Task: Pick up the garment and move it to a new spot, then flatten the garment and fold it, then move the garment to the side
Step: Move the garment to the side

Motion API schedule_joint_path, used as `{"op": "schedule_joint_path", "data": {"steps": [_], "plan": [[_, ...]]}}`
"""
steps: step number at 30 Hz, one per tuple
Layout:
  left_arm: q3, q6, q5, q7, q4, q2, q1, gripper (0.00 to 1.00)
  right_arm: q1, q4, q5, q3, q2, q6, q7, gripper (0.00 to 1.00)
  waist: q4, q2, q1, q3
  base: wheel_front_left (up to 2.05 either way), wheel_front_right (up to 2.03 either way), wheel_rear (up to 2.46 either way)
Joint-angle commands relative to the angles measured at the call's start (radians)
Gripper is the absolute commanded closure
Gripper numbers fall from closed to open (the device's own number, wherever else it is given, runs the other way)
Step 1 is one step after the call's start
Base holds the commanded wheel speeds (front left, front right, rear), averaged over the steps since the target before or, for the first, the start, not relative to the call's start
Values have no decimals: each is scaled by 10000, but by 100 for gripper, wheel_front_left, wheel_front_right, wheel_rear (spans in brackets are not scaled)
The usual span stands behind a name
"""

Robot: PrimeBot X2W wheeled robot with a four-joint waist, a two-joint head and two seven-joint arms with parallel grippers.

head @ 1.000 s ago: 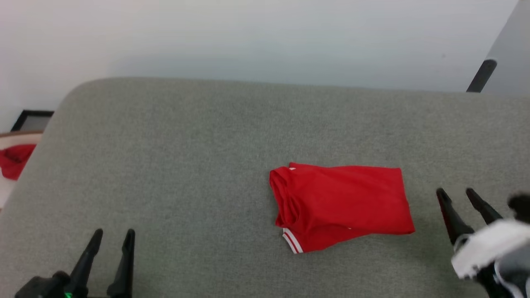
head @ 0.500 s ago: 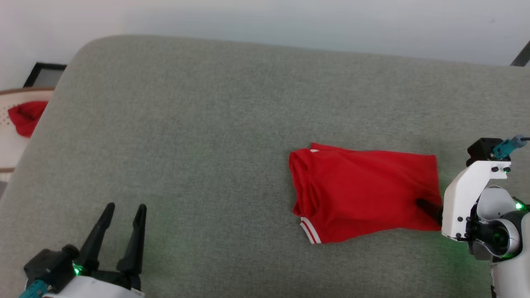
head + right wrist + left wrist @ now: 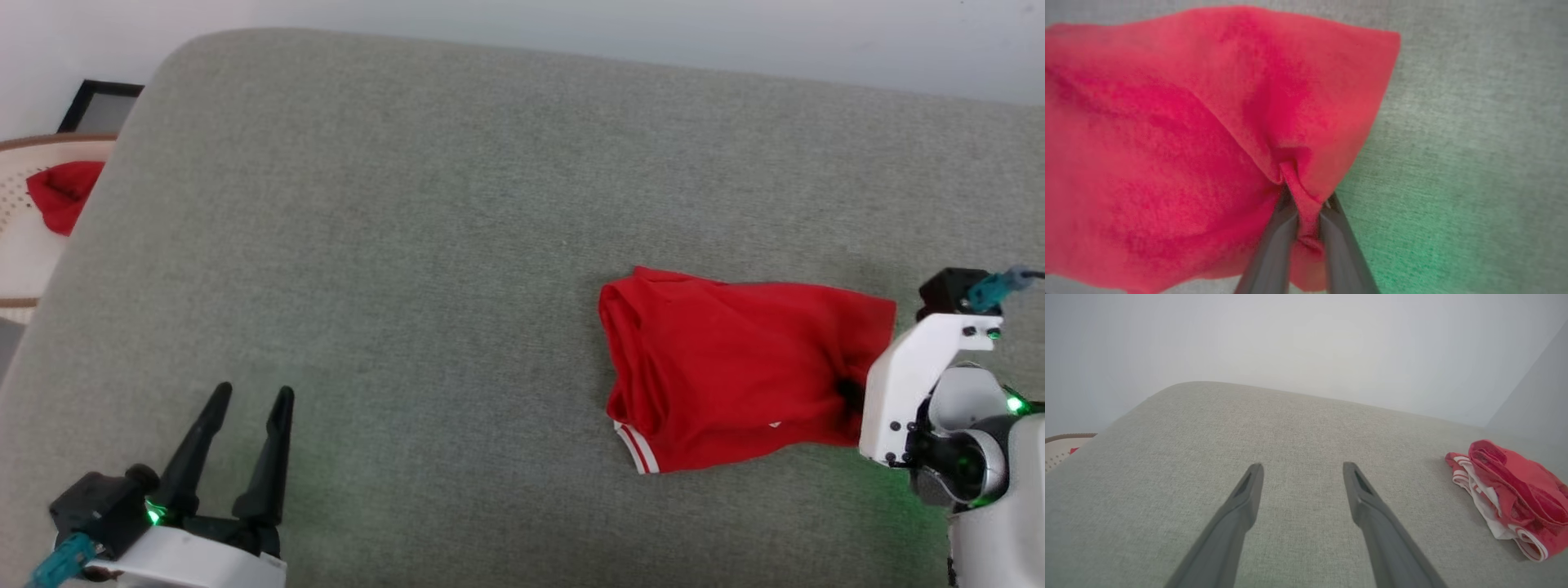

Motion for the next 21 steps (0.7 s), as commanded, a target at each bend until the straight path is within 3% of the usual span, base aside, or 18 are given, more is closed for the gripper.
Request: {"op": "schedule_joint_path", "data": {"steps": [1,13,21], "plan": [[34,18,-47,-39,-49,6,-108,0,332,156,41,-153,-23,-16,-186,100,-168,0,0,-61,0,0,0],[47,18,226,-27,-758,212,-243,0,1008,-1893,1342,-1217,-458,-12,-1236,100,-1761,0,0,60,0,0,0],[-433,19,186,-21,-1307,1026,-1111,0,1255,-2786,1357,-2143,-672,-13,-1738,100,-2959,0,0,832,0,0,0]]}}
